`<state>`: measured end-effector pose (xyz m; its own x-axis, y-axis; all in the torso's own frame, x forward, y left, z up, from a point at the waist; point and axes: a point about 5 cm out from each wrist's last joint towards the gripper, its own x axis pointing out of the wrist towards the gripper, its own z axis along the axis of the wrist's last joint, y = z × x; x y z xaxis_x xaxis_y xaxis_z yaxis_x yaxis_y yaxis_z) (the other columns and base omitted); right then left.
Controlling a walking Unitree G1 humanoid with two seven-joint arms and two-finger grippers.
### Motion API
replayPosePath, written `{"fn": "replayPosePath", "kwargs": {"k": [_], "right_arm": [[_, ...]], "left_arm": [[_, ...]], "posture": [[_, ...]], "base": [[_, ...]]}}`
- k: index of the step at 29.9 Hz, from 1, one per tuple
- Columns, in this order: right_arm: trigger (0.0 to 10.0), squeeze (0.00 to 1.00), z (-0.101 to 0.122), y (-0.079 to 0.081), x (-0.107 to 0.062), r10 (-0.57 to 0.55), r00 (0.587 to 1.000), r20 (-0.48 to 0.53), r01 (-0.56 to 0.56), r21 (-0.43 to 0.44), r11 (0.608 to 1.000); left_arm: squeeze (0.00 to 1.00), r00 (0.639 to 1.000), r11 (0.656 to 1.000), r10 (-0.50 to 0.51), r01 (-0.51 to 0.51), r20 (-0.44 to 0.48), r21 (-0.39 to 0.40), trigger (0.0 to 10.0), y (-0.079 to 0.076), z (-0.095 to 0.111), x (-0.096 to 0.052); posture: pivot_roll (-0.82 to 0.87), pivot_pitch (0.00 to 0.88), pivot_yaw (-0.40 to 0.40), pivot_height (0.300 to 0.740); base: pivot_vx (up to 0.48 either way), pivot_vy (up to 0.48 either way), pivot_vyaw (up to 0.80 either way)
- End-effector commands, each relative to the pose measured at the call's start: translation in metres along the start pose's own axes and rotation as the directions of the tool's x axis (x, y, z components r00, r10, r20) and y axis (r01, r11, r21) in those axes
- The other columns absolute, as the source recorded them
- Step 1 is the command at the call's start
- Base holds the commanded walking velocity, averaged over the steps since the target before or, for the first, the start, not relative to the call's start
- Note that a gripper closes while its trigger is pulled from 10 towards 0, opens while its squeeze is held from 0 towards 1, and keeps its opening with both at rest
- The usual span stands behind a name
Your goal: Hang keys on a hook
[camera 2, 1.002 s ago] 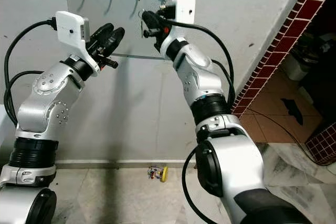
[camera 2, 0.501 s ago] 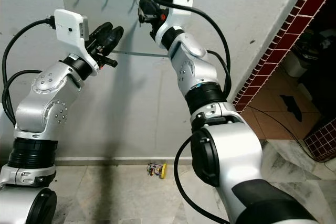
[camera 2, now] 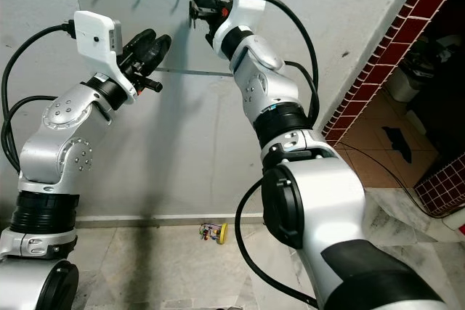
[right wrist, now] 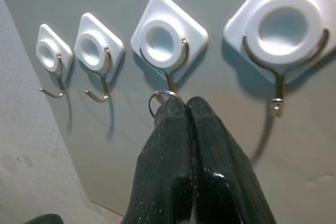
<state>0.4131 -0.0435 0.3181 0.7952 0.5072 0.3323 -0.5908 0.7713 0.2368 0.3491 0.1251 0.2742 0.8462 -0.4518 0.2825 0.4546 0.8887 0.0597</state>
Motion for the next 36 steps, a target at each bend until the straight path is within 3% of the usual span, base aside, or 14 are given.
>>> {"fn": "replayPosePath", "kwargs": {"k": [1, 36], "right_arm": [[10.0, 0.00, 0.0087, 0.0038, 0.0038, 0.002, 1.000, 0.024, -0.002, -0.003, 1.000], [10.0, 0.00, 0.0136, 0.0134, 0.0114, -0.030, 1.000, 0.006, 0.030, 0.022, 0.999]], "left_arm": [[0.00, 1.000, 1.000, -0.016, 0.016, 0.019, 0.003, 10.0, -0.0050, 0.0055, 0.0006], [0.00, 1.000, 1.000, 0.010, -0.010, 0.024, 0.005, 10.0, -0.0028, 0.0088, -0.0009]], "posture": [[0.01, 0.102, -0.150, 0.740], [0.02, 0.108, -0.166, 0.740]], "base": [[0.000, 0.000, 0.00], [0.000, 0.000, 0.00]]}}
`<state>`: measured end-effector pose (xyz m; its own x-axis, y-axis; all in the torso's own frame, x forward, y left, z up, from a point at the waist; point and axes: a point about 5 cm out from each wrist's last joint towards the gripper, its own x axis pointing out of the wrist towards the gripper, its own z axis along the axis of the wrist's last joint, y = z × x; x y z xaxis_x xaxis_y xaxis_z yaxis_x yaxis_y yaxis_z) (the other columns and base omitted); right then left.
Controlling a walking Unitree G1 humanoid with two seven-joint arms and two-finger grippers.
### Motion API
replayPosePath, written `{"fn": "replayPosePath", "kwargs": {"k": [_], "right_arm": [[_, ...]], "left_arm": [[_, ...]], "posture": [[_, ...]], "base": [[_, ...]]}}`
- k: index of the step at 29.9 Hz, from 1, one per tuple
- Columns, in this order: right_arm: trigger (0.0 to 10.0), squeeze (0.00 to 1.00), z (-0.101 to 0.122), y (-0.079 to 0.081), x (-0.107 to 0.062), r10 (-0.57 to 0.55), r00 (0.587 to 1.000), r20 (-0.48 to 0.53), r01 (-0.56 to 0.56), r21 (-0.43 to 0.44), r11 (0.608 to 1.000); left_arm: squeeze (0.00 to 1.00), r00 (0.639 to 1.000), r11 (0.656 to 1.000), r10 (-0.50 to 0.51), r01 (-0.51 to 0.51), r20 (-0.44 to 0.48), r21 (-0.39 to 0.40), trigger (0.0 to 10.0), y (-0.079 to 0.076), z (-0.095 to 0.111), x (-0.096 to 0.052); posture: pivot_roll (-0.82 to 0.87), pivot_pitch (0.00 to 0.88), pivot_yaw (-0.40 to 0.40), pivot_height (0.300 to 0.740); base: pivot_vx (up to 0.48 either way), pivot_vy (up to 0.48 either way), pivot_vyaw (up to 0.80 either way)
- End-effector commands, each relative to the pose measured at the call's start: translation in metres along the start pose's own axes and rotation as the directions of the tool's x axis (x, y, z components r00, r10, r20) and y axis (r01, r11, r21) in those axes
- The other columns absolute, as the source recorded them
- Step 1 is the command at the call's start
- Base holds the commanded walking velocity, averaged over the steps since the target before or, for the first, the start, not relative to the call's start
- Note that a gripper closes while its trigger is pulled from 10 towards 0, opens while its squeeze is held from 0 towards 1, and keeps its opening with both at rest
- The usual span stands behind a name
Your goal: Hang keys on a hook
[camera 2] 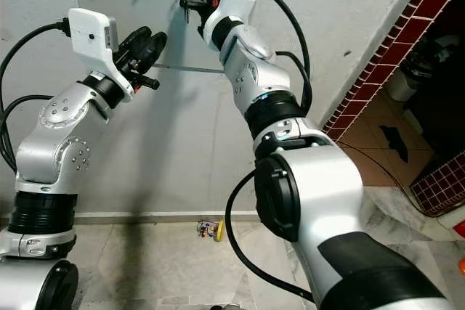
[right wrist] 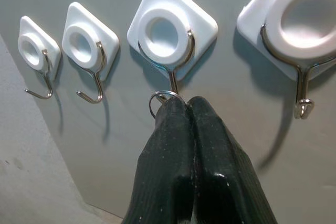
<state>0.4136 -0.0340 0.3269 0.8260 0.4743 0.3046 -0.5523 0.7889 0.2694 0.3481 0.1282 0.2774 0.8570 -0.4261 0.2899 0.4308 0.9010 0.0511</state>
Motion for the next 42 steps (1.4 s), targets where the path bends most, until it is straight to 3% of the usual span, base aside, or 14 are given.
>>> {"fn": "replayPosePath", "kwargs": {"k": [1, 16, 25, 33, 36, 37, 42], "right_arm": [[10.0, 0.00, 0.0096, 0.0048, 0.0029, 0.025, 0.999, 0.028, -0.025, 0.007, 1.000], [10.0, 0.00, 0.0116, 0.0051, 0.0042, 0.005, 1.000, 0.014, -0.005, 0.007, 1.000], [10.0, 0.00, 0.0110, 0.0040, 0.0052, -0.060, 0.998, -0.014, 0.060, -0.047, 0.997], [10.0, 0.00, 0.0062, 0.0068, 0.0056, -0.053, 0.998, -0.040, 0.049, -0.091, 0.995], [10.0, 0.00, 0.0040, 0.0076, 0.0052, -0.035, 0.999, -0.037, 0.033, -0.052, 0.998], [10.0, 1.00, 0.0036, 0.0071, 0.0049, -0.034, 0.999, -0.035, 0.033, -0.030, 0.999], [10.0, 1.00, 0.0040, 0.0062, 0.0036, 0.004, 1.000, -0.010, -0.004, 0.008, 1.000]], "left_arm": [[0.00, 1.000, 1.000, -0.018, 0.018, 0.018, 0.006, 10.0, -0.0052, 0.0052, 0.0003], [0.00, 1.000, 1.000, -0.010, 0.010, 0.021, 0.009, 10.0, -0.0045, 0.0058, 0.0008], [0.00, 1.000, 1.000, -0.008, 0.007, 0.022, 0.008, 10.0, -0.0049, 0.0060, 0.0013], [0.00, 1.000, 1.000, -0.003, 0.003, 0.025, 0.009, 10.0, -0.0043, 0.0069, 0.0015], [0.00, 1.000, 1.000, -0.001, 0.000, 0.026, 0.008, 10.0, -0.0040, 0.0070, 0.0019], [0.00, 1.000, 1.000, 0.000, 0.000, 0.026, 0.008, 10.0, -0.0040, 0.0069, 0.0020], [0.00, 1.000, 1.000, 0.004, -0.004, 0.024, 0.009, 10.0, -0.0040, 0.0055, 0.0017]], "posture": [[0.02, 0.107, -0.167, 0.740], [0.02, 0.108, -0.168, 0.740], [0.02, 0.110, -0.168, 0.740], [0.02, 0.113, -0.169, 0.740], [0.02, 0.113, -0.170, 0.740], [0.02, 0.112, -0.170, 0.740], [0.02, 0.112, -0.170, 0.740]], "base": [[0.000, 0.000, 0.00], [0.000, 0.000, 0.00], [0.000, 0.000, 0.00], [0.000, 0.000, 0.00], [0.000, 0.000, 0.00], [0.000, 0.000, 0.00], [0.000, 0.000, 0.00]]}}
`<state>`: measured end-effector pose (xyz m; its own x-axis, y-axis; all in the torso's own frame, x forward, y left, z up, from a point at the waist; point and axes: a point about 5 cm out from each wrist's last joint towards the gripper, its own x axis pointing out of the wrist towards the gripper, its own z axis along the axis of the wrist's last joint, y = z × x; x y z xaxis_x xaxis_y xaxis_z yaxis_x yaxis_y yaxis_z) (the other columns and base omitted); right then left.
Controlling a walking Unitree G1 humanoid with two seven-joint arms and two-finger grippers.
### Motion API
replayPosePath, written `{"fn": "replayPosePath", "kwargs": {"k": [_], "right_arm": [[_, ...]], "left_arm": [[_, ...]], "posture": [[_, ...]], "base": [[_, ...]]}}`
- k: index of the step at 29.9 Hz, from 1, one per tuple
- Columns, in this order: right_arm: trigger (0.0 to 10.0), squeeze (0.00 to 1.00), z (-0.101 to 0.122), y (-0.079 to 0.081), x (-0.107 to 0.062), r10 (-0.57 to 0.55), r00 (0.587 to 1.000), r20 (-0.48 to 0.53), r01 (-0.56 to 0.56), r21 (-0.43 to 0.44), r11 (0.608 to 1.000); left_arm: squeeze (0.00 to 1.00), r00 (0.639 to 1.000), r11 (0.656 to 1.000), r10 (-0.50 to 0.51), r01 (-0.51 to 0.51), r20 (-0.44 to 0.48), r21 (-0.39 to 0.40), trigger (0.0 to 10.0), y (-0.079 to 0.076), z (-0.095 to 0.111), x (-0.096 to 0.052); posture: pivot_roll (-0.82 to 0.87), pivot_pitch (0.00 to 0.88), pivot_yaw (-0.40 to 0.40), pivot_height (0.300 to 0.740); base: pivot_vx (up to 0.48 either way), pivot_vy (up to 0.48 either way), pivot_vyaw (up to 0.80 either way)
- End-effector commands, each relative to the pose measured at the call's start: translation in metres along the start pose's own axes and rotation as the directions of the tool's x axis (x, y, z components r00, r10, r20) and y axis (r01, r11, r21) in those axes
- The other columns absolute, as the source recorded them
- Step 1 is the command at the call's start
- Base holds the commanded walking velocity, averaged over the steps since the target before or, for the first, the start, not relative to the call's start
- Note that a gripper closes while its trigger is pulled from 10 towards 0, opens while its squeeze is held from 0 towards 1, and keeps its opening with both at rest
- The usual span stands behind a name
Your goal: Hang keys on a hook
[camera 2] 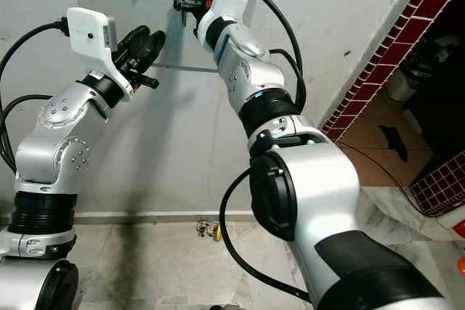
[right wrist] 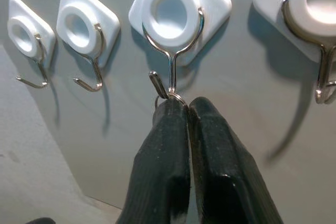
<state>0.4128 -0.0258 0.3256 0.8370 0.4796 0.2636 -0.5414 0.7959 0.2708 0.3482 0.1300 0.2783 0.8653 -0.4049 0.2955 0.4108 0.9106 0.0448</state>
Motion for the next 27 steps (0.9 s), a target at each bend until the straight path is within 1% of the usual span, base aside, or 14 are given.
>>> {"fn": "replayPosePath", "kwargs": {"k": [1, 3, 8, 10, 14, 15, 18, 19, 20, 22, 23, 24, 25, 27], "right_arm": [[10.0, 1.00, 0.009, -0.001, 0.000, 0.021, 0.999, 0.044, -0.021, -0.003, 1.000], [10.0, 1.00, 0.005, -0.003, -0.002, 0.039, 0.999, 0.038, -0.040, 0.012, 0.999], [10.0, 1.00, -0.001, -0.009, -0.006, 0.047, 0.998, 0.049, -0.047, 0.000, 0.999], [10.0, 1.00, -0.010, -0.017, -0.011, 0.059, 0.998, 0.034, -0.060, 0.031, 0.998], [10.0, 1.00, -0.019, -0.024, -0.017, 0.086, 0.996, 0.036, -0.088, 0.047, 0.995], [10.0, 1.00, -0.022, -0.029, -0.020, 0.072, 0.997, 0.035, -0.073, 0.037, 0.997], [10.0, 1.00, -0.030, -0.039, -0.027, 0.062, 0.998, 0.031, -0.064, 0.049, 0.997], [10.0, 1.00, -0.036, -0.045, -0.032, 0.061, 0.998, 0.031, -0.062, 0.051, 0.997], [10.0, 1.00, -0.036, -0.045, -0.032, 0.061, 0.998, 0.031, -0.062, 0.051, 0.997], [10.0, 1.00, -0.047, -0.052, -0.040, 0.062, 0.998, 0.021, -0.063, 0.050, 0.997], [10.0, 1.00, -0.047, -0.052, -0.040, 0.062, 0.998, 0.021, -0.063, 0.050, 0.997], [10.0, 1.00, -0.053, -0.056, -0.044, 0.057, 0.998, 0.011, -0.058, 0.051, 0.997], [10.0, 1.00, -0.065, -0.066, -0.054, 0.030, 1.000, -0.007, -0.030, 0.036, 0.999], [10.0, 1.00, -0.072, -0.071, -0.061, 0.018, 1.000, -0.012, -0.018, 0.029, 0.999]], "left_arm": [[0.00, 1.000, 1.000, -0.016, 0.016, 0.017, 0.008, 10.0, -0.005, 0.004, 0.002], [0.00, 1.000, 1.000, -0.007, 0.007, 0.013, 0.006, 10.0, -0.004, 0.002, 0.001], [0.00, 1.000, 1.000, 0.012, -0.012, 0.001, 0.000, 10.0, -0.003, -0.004, 0.000], [0.00, 1.000, 1.000, 0.018, -0.019, -0.012, -0.005, 10.0, -0.002, -0.009, -0.002], [0.00, 0.999, 1.000, 0.024, -0.024, -0.022, -0.008, 10.0, -0.002, -0.015, -0.005], [0.00, 0.999, 1.000, 0.027, -0.027, -0.030, -0.009, 10.0, -0.002, -0.018, -0.006], [0.00, 0.998, 0.999, 0.032, -0.033, -0.055, -0.015, 10.0, -0.003, -0.029, -0.011], [0.00, 0.997, 0.999, 0.031, -0.032, -0.070, -0.016, 10.0, -0.004, -0.035, -0.014], [0.00, 0.997, 0.999, 0.031, -0.032, -0.070, -0.016, 10.0, -0.004, -0.035, -0.014], [0.00, 0.996, 1.000, 0.027, -0.028, -0.089, -0.007, 10.0, -0.007, -0.045, -0.019], [0.00, 0.996, 1.000, 0.027, -0.028, -0.089, -0.007, 10.0, -0.007, -0.045, -0.019], [0.00, 0.994, 1.000, 0.026, -0.027, -0.103, -0.014, 10.0, -0.008, -0.050, -0.022], [0.00, 0.991, 1.000, 0.021, -0.022, -0.130, -0.007, 10.0, -0.010, -0.061, -0.026], [0.00, 0.990, 1.000, 0.019, -0.019, -0.141, 0.002, 10.0, -0.011, -0.068, -0.030]], "posture": [[0.02, 0.112, -0.170, 0.740], [0.02, 0.109, -0.168, 0.740], [0.02, 0.103, -0.160, 0.740], [0.02, 0.093, -0.153, 0.740], [0.01, 0.087, -0.148, 0.740], [0.01, 0.079, -0.143, 0.740], [0.01, 0.069, -0.136, 0.740], [0.01, 0.056, -0.128, 0.740], [0.01, 0.056, -0.128, 0.740], [0.01, 0.046, -0.122, 0.740], [0.01, 0.046, -0.122, 0.740], [0.01, 0.035, -0.118, 0.740], [0.01, 0.026, -0.113, 0.740], [0.01, 0.022, -0.110, 0.740]], "base": [[0.000, 0.000, 0.00], [0.000, 0.000, 0.00], [0.000, 0.000, 0.00], [0.000, 0.000, 0.00], [0.000, 0.000, 0.00], [0.000, 0.000, 0.00], [0.000, 0.000, 0.00], [0.000, 0.000, 0.00], [0.000, 0.000, 0.00], [0.000, 0.000, 0.00], [0.000, 0.000, 0.00], [0.000, 0.000, 0.00], [0.000, 0.000, 0.00], [0.000, 0.000, 0.00]]}}
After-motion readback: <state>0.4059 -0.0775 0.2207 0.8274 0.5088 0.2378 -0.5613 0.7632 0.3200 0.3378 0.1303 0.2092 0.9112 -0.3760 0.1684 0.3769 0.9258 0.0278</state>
